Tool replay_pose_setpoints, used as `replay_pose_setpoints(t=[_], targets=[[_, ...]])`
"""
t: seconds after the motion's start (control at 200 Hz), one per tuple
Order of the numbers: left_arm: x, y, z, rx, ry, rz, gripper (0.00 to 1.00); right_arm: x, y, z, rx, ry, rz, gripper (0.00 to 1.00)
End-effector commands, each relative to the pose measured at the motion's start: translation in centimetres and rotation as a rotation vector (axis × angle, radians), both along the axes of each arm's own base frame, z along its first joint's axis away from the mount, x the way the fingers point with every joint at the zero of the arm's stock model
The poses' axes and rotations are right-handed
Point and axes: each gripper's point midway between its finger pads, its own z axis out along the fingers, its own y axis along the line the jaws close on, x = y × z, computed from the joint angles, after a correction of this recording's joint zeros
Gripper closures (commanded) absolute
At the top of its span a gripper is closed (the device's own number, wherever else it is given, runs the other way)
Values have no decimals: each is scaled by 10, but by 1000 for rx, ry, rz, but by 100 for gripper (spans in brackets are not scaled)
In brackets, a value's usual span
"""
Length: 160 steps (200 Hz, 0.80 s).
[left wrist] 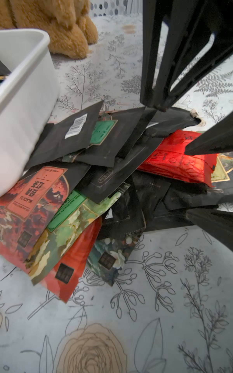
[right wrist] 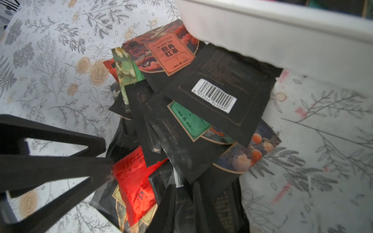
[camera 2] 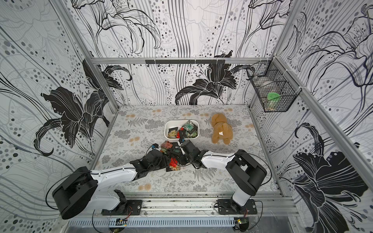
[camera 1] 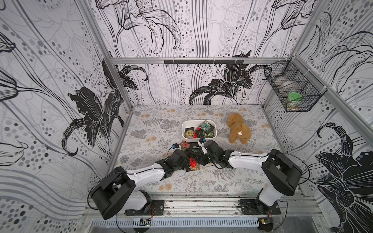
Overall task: Put the tea bags into the storage box
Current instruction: Pick up the tea bag from the center of the board.
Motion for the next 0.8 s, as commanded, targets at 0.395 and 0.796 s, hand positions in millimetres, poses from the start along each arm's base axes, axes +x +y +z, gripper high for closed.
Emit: replay_pose_setpoints(t=[0.395, 0.796], targets=[[14, -31, 10, -39, -43, -110, 55, 6, -12, -27, -102, 61, -80, 87], [10, -39, 0, -71, -15, -138, 62, -1, -5, -36, -101, 116, -39, 90]])
